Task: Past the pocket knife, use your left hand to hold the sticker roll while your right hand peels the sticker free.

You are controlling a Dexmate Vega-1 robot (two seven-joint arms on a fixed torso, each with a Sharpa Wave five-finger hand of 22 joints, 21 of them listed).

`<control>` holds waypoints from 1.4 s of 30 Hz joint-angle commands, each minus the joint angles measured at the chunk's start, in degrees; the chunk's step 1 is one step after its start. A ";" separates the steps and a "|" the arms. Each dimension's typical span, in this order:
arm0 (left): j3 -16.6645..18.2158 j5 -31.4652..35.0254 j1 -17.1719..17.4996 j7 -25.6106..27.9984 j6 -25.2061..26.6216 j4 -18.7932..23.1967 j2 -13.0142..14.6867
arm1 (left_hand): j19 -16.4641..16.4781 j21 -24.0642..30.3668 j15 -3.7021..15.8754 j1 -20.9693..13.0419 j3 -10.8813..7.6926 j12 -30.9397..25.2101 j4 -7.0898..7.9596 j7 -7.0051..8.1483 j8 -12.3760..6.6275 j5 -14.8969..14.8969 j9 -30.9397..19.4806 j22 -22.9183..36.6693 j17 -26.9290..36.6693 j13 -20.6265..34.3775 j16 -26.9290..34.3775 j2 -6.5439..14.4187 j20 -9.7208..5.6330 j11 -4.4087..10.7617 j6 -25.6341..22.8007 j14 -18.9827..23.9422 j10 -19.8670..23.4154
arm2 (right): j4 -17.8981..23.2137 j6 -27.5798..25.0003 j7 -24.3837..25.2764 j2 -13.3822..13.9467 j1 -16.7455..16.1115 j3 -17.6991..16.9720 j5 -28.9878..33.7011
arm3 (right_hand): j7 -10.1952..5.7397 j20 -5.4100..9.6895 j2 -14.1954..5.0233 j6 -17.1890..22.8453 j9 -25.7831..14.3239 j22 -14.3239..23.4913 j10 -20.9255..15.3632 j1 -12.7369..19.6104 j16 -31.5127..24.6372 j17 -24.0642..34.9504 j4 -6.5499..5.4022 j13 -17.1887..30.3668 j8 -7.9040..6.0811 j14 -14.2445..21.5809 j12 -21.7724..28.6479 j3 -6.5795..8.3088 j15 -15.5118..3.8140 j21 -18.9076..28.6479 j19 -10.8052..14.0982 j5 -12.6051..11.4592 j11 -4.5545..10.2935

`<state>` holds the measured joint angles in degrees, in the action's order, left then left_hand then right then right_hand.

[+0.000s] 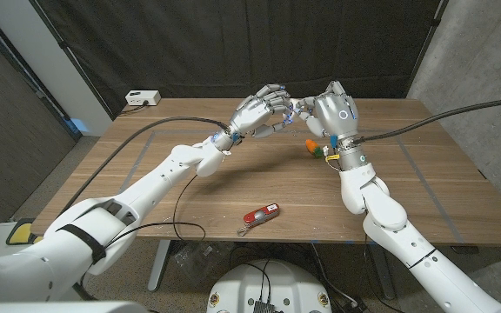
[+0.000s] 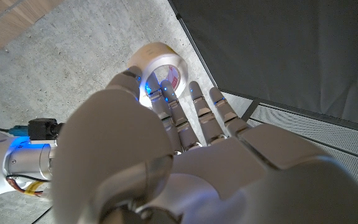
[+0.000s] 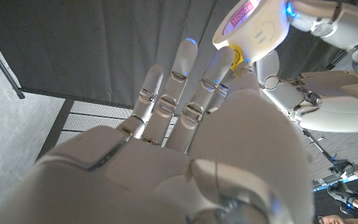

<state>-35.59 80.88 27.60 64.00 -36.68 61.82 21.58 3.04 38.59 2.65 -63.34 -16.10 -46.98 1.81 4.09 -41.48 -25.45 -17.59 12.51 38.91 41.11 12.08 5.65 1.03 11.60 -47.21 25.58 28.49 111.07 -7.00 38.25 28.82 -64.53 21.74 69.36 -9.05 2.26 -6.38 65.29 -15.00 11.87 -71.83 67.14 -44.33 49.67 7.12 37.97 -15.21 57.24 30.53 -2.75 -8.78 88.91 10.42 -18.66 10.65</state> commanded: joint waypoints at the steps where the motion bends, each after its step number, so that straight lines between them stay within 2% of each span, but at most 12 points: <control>1: -1.10 -0.94 -0.19 0.00 0.64 0.36 0.67 | -0.28 0.37 9.89 -0.87 0.38 -0.12 -0.06 2.96 -1.79 -0.02 -2.45 0.07 0.22 0.02 -0.20 0.77 -0.24 0.35 -3.50 -0.20 -0.26 | -1.40 1.16 5.60 -0.02 0.30 0.37 -0.52 | 0.05 6.91 -0.30 1.66 -0.15 0.28 -1.26 1.14 -0.51 -0.06 0.11 -0.79 -0.58 1.00 0.20 0.32 -4.55 0.27 0.80 -0.04 -0.11; 5: -0.81 -1.98 -0.05 0.00 -0.22 0.43 0.52 | -0.26 0.46 9.95 -0.94 0.42 -0.09 -0.03 2.96 -1.80 0.03 -2.54 0.05 0.26 -0.01 -0.18 0.81 -0.25 0.35 -3.42 -0.19 -0.28 | -2.01 2.00 6.15 0.40 0.69 0.58 -0.78 | 0.83 6.55 -0.07 3.20 0.09 0.26 -2.36 1.82 -0.49 -0.32 0.45 -1.35 -0.92 1.74 0.28 0.39 -4.56 0.36 1.50 0.04 -0.67; 8: -1.84 -5.71 -0.74 0.00 -1.21 -0.50 0.55 | -0.32 0.51 9.93 -0.98 0.45 -0.19 -0.01 2.66 -1.73 0.07 -2.38 0.04 0.28 0.07 -0.18 0.81 -0.23 0.35 -3.49 -0.18 -0.19 | -2.38 2.89 6.69 0.75 0.87 0.74 -1.19 | 1.22 6.44 0.14 3.93 0.38 0.03 -3.21 2.33 -0.12 -0.79 0.69 -1.95 -0.93 2.20 0.23 0.47 -4.55 0.04 1.97 0.02 -0.91; 11: -3.44 -11.18 -0.99 -2.38 -0.85 -0.14 1.37 | -0.31 0.57 9.91 -1.08 0.46 -0.18 -0.03 2.63 -1.73 0.10 -2.35 0.03 0.30 0.06 -0.19 0.84 -0.23 0.36 -3.56 -0.22 -0.22 | -2.38 2.93 7.22 0.83 0.62 0.73 -1.20 | 1.32 6.56 0.38 4.28 0.68 -0.06 -3.79 2.72 -0.16 -0.68 0.86 -2.12 -0.79 2.82 0.34 0.52 -4.55 -0.10 2.17 0.10 -1.32; 17: -4.65 -23.75 -0.38 -10.18 -1.11 0.62 1.94 | -0.42 0.66 9.62 -1.42 0.42 -0.27 -0.18 2.09 -1.84 0.21 -2.29 0.01 0.37 0.13 -0.20 0.92 -0.09 0.32 -3.98 -0.30 -0.17 | -2.24 2.79 8.59 0.61 0.00 0.56 -1.36 | 1.42 6.72 0.58 4.74 1.05 -0.07 -3.85 2.98 -0.03 -0.58 0.92 -1.86 -0.63 3.15 0.46 0.56 -4.55 -0.18 2.04 0.25 -1.22; 23: -5.40 -32.72 0.53 -14.77 -0.85 1.25 2.20 | -0.53 0.77 9.37 -1.69 0.45 -0.28 -0.28 1.46 -1.71 0.41 -2.25 -0.01 0.44 0.05 -0.17 0.96 0.00 0.24 -3.77 -0.31 -0.24 | -3.15 1.93 12.56 -1.08 -0.46 0.50 -1.52 | 1.29 6.68 0.57 4.81 1.31 -0.02 -3.72 3.04 0.07 -0.41 0.83 -1.57 -0.39 3.37 0.53 0.61 -4.55 -0.17 1.87 0.41 -1.26; 26: -5.75 -35.85 1.07 -16.04 -0.88 1.51 2.45 | -0.56 0.83 9.38 -1.72 0.53 -0.30 -0.28 1.78 -1.66 0.51 -2.28 -0.02 0.46 0.01 -0.17 0.89 -0.08 0.23 -3.66 -0.30 -0.23 | -4.10 1.48 15.45 -2.47 -0.50 0.70 -1.76 | 1.28 6.69 0.56 4.71 1.38 -0.02 -3.63 2.97 0.26 -0.49 0.74 -1.47 -0.26 3.27 0.53 0.59 -4.55 -0.19 1.85 0.47 -1.16; 29: -6.07 -37.79 1.60 -16.47 -0.69 1.97 2.81 | -0.62 0.89 9.47 -1.70 0.62 -0.27 -0.22 1.81 -1.67 0.58 -2.23 -0.03 0.47 -0.12 -0.13 0.86 -0.05 0.22 -3.83 -0.20 -0.20 | -5.02 1.36 17.92 -3.72 -0.39 0.88 -2.42 | 1.09 6.69 0.47 4.54 1.47 0.00 -3.54 2.86 0.23 -0.37 0.60 -1.52 -0.07 3.47 0.42 0.60 -4.56 -0.21 1.74 0.56 -1.02; 42: -7.01 -41.13 2.60 -14.98 -1.91 2.94 4.96 | -0.66 1.16 9.49 -1.84 0.88 -0.39 -0.10 1.75 -1.30 0.77 -1.65 -0.08 0.52 -0.18 -0.13 0.76 -0.06 0.28 -4.06 -0.14 -0.09 | -4.82 -0.27 18.07 -5.86 -0.46 1.87 -3.04 | 1.09 6.74 0.38 4.40 1.57 0.09 -3.48 2.88 0.51 -0.31 0.44 -1.69 0.25 3.46 0.17 0.65 -4.56 -0.07 1.73 0.81 -0.97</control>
<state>-41.81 44.25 29.31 49.20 -37.41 64.23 25.06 2.42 39.48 2.65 -64.33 -15.40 -46.98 1.58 4.09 -41.48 -24.76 -17.59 12.23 39.17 40.85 12.10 6.14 1.03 11.75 -47.21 25.58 28.13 106.55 -6.12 54.90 25.13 -64.83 22.85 67.04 -7.57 1.94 -5.90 69.20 -13.19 11.87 -75.30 69.52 -43.91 49.23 7.67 36.25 -15.14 60.15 30.75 -2.21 -10.03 88.91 12.15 -18.12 9.55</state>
